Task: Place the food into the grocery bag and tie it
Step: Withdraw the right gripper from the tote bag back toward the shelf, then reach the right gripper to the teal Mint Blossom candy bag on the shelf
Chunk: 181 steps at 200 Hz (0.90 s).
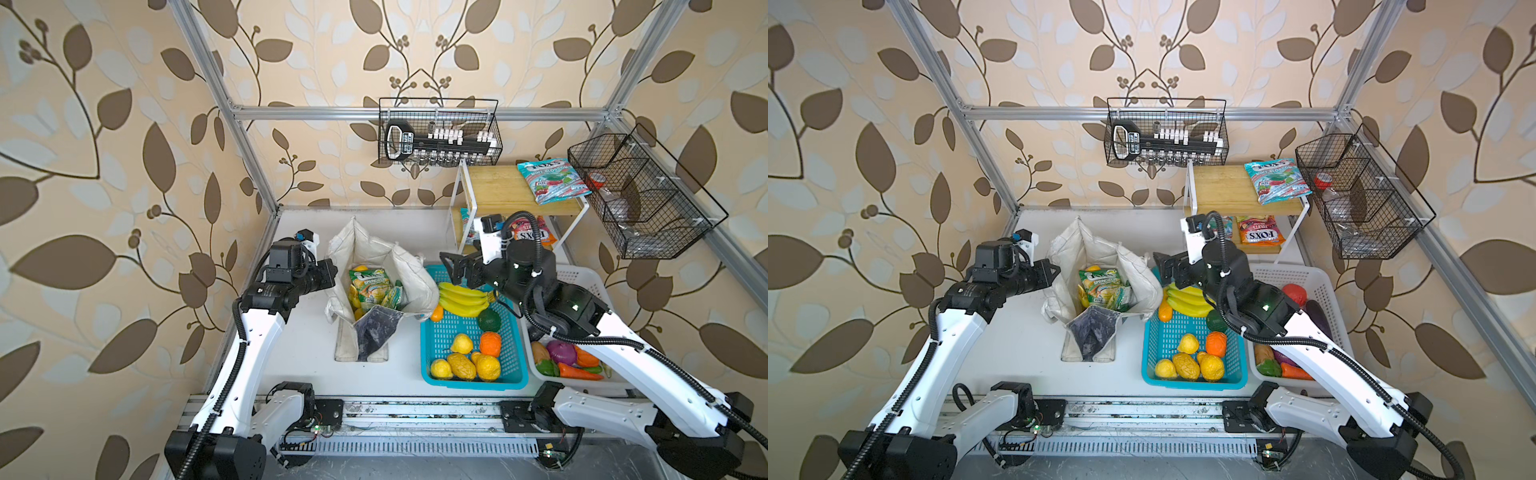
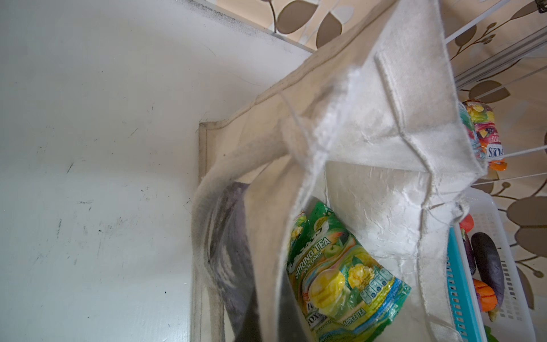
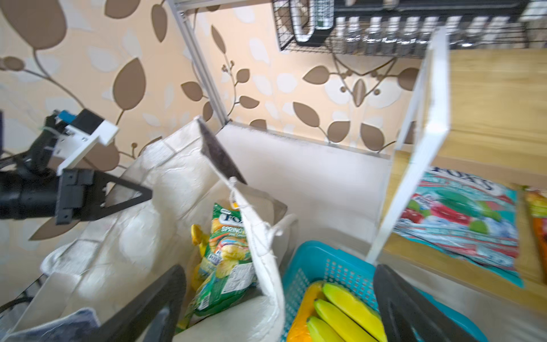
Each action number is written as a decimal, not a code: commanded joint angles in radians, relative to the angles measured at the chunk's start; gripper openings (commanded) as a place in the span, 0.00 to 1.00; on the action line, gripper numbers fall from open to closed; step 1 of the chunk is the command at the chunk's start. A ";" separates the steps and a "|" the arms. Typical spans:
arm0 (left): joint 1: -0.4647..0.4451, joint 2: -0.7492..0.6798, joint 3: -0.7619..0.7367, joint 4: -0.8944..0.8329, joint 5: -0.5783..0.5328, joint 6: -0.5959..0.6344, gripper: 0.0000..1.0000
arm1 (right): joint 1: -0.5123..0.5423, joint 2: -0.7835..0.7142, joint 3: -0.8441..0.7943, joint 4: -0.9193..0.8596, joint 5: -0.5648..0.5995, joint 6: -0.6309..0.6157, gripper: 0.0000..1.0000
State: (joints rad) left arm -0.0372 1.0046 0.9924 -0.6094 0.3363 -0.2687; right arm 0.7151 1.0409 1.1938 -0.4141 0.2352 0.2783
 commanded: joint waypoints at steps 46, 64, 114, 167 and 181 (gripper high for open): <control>0.010 -0.006 0.026 -0.015 -0.022 0.023 0.00 | -0.275 -0.017 0.140 -0.155 -0.167 0.001 1.00; 0.011 -0.008 0.025 -0.009 0.002 0.018 0.00 | -0.324 -0.024 0.160 -0.144 -0.170 0.002 1.00; 0.011 -0.014 0.023 -0.007 0.014 0.019 0.00 | -0.461 0.080 0.354 -0.258 -0.136 -0.036 1.00; 0.010 -0.023 0.025 -0.007 0.018 0.022 0.00 | -0.636 0.182 0.513 -0.294 -0.175 -0.038 1.00; 0.010 -0.024 0.026 -0.007 0.033 0.020 0.00 | -0.648 0.219 0.542 -0.299 -0.143 -0.062 1.00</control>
State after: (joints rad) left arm -0.0372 1.0016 0.9924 -0.6117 0.3382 -0.2642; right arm 0.0837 1.2171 1.6772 -0.6830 0.0784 0.2626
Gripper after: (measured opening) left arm 0.045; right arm 0.998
